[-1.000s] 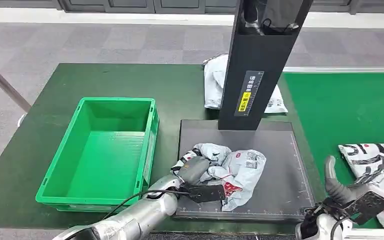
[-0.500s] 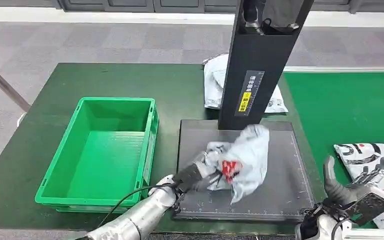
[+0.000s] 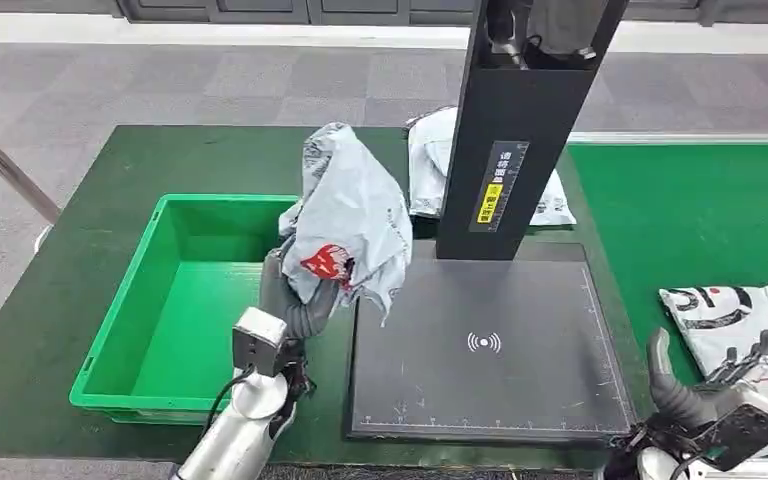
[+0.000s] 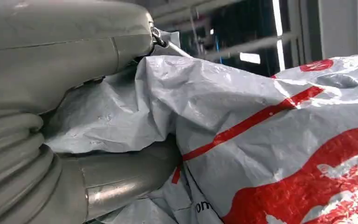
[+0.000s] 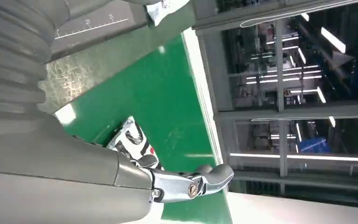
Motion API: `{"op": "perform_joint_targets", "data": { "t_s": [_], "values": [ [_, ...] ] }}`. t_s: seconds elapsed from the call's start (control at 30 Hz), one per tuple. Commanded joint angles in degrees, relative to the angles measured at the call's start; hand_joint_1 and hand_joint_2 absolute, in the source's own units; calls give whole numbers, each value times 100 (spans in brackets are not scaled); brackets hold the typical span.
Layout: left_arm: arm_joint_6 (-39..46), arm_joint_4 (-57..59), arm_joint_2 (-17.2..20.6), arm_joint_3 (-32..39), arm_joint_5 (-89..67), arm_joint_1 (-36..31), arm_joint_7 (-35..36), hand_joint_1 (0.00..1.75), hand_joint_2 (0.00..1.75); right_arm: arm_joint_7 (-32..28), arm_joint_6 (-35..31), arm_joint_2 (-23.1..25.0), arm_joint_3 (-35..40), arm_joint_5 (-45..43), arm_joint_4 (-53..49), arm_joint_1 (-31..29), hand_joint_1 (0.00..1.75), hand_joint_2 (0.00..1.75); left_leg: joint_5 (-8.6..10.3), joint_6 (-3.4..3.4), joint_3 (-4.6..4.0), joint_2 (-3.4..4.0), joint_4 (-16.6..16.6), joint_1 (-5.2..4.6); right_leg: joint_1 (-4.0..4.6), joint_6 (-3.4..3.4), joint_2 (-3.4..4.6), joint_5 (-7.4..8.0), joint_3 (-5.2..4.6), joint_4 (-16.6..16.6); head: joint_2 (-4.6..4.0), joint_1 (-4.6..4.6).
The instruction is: Moved the parcel from conveyor to table for the left to box.
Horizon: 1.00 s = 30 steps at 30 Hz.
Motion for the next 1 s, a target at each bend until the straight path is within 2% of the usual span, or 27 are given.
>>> {"op": "perform_joint_targets", "data": {
  "t_s": [0.03,0.13,0.23,0.3,0.37,0.4,0.47,0.57,0.77,0.93,1.0],
  "values": [
    [20,-286,302,215,-30,118,19,175,175,6,9,130,-364,-19,17,-44,0,175,2,-1,7,5,-7,1,2,-4,5,3,6,-8,0,2],
    [517,-252,275,351,-313,191,100,175,175,6,-27,181,-486,-22,-78,16,0,175,5,-2,9,8,-14,1,2,-7,8,7,7,-14,0,2],
    [1716,-191,310,642,-1271,324,160,175,175,6,17,234,-613,-12,-198,168,0,175,4,-3,15,5,-19,-1,0,-9,5,4,12,-16,0,2],
    [2193,-202,352,841,-1630,406,118,175,175,6,24,259,-643,5,-213,213,0,175,4,-4,17,1,-19,0,2,-9,1,2,14,-15,0,2],
    [2193,-190,164,1380,-2071,479,263,175,175,6,-2,281,-686,0,-250,268,0,175,1,-3,19,9,-18,-1,0,-8,9,2,13,-13,0,0],
    [2186,-108,71,1602,-1826,483,410,175,175,6,0,301,-727,-18,-300,319,0,175,2,-4,21,12,-22,4,5,-10,12,5,17,-21,0,2],
    [1664,-99,-44,1904,-439,506,500,175,175,6,18,343,-810,-13,-355,371,0,175,2,-4,16,7,-19,3,4,-9,7,3,12,-16,0,0],
    [2184,93,-111,2187,-80,466,275,175,175,6,47,417,-871,36,-407,414,0,175,3,-3,14,3,-18,4,6,-10,2,2,13,-18,0,2],
    [2193,159,-564,3396,-194,293,-197,175,175,6,11,495,-874,56,-394,386,0,175,6,-6,17,6,-19,3,4,-12,4,5,13,-16,0,2],
    [2193,512,-447,3034,-112,208,107,175,175,6,-5,531,-934,32,-434,429,0,175,8,-7,20,1,-16,-1,0,-13,-1,2,13,-9,0,0],
    [2107,588,-341,2720,535,204,278,175,175,6,8,541,-964,43,-430,421,0,175,10,-8,25,-3,-19,-2,-1,-15,-5,4,17,-11,0,0]
  ]
}}
